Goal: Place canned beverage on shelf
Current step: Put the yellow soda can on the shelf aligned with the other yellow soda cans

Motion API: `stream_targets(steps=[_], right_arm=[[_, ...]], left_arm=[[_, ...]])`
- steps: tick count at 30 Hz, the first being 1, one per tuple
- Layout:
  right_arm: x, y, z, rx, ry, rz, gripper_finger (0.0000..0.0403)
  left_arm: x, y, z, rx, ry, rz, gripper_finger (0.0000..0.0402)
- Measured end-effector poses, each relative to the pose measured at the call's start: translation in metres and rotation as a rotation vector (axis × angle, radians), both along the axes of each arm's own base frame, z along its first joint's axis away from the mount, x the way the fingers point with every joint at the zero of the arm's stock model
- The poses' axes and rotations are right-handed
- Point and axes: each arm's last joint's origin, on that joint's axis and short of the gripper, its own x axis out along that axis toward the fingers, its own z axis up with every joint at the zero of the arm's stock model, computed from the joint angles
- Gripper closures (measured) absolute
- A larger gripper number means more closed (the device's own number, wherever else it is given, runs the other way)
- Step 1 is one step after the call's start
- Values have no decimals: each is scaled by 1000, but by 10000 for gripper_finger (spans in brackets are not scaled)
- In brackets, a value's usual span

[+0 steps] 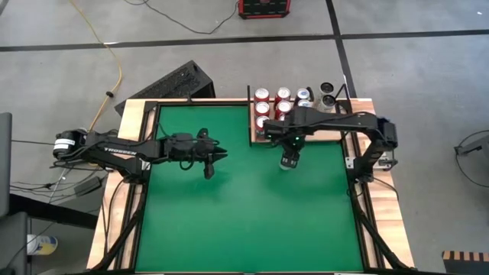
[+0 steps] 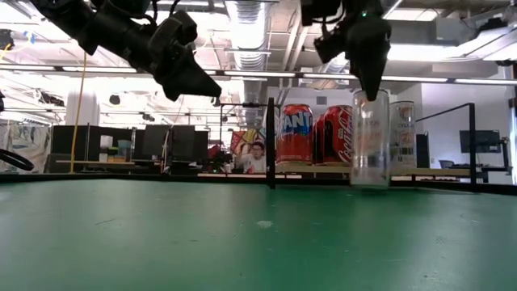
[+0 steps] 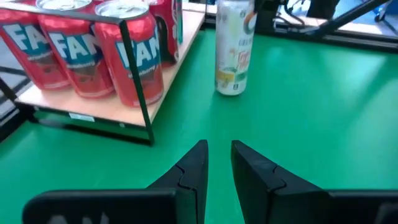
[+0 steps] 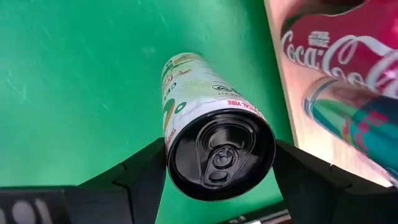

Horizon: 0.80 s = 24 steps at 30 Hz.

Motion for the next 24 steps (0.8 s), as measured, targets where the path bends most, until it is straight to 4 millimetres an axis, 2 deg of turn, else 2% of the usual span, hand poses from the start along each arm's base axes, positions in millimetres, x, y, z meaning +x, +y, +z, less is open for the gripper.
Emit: stream_targets(steps=[7, 14, 17, 24], right_arm=[[10, 2, -14, 9, 60, 22, 117], [12, 12, -13, -37, 66, 25, 114], [13, 17, -9, -104, 64, 3, 96], [15, 26, -3, -132, 42, 35, 26]], left_arm=[[0, 0, 1, 25, -5, -8, 345], [0, 0, 1, 49, 1, -12, 345], [0, 0, 1, 53, 1, -6, 345], [0, 1, 1, 54, 0, -3, 345]])
